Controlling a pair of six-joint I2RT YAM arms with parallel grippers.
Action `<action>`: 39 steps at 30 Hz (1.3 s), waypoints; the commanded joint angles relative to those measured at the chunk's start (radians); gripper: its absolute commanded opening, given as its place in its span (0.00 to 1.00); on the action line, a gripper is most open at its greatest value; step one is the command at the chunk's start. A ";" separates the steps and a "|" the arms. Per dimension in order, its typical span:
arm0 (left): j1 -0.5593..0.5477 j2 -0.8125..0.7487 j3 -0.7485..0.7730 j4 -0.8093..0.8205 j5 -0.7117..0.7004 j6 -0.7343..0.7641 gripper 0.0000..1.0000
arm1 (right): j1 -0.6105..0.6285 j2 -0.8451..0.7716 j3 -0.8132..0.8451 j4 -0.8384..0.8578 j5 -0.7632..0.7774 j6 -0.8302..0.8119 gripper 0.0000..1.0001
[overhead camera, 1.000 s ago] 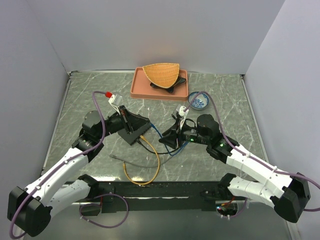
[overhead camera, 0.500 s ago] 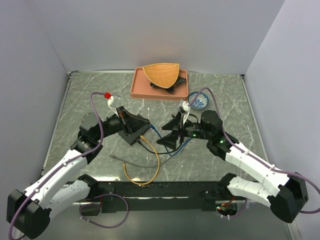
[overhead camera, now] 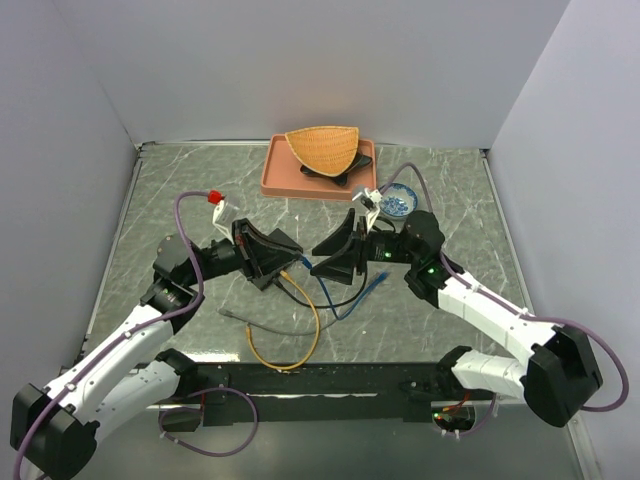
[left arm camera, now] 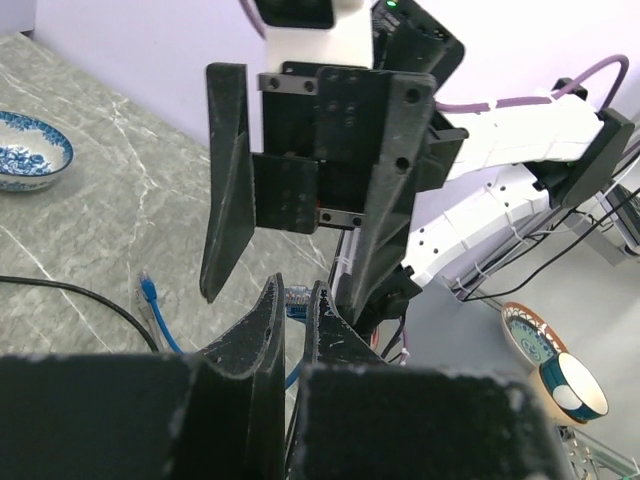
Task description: Insert the plug into the switch port
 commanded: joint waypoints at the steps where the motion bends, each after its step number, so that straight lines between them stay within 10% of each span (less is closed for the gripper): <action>1: -0.014 -0.002 0.008 0.060 0.021 0.018 0.01 | -0.004 0.041 0.044 0.165 -0.071 0.096 0.76; 12: -0.024 0.016 0.017 0.042 -0.004 0.034 0.01 | -0.004 0.062 0.048 0.189 -0.072 0.127 0.38; 32: -0.041 0.030 0.022 0.032 -0.054 0.041 0.02 | -0.004 0.067 0.062 0.146 -0.117 0.115 0.00; 39: -0.041 0.007 0.028 -0.033 -0.148 0.058 0.29 | -0.003 0.029 0.071 0.037 -0.077 0.048 0.00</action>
